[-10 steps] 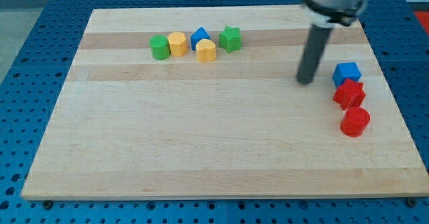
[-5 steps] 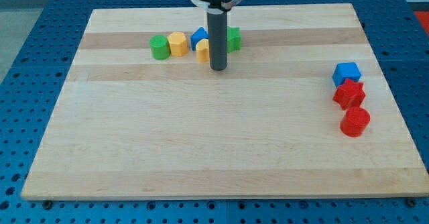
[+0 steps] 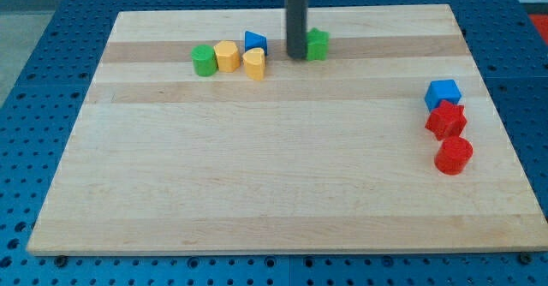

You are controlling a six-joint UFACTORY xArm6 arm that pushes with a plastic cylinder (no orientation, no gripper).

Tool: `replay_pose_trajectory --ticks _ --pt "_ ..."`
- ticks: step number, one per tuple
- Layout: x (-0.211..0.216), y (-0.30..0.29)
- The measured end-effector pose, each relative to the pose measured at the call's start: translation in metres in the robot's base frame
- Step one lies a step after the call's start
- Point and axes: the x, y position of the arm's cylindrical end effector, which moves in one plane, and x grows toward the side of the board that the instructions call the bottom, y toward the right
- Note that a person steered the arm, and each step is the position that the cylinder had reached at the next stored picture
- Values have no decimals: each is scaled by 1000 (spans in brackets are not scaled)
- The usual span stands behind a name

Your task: Place the green star above the blue cube

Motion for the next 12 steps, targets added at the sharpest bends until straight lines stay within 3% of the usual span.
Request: replay_pose_trajectory --ticks 2,3,5,7,9,10,12 --pt "21 73" --pt "23 70" --pt "23 -12" --pt "-20 -13" --pt "-49 8" --pt "-40 21" --pt "-11 103"
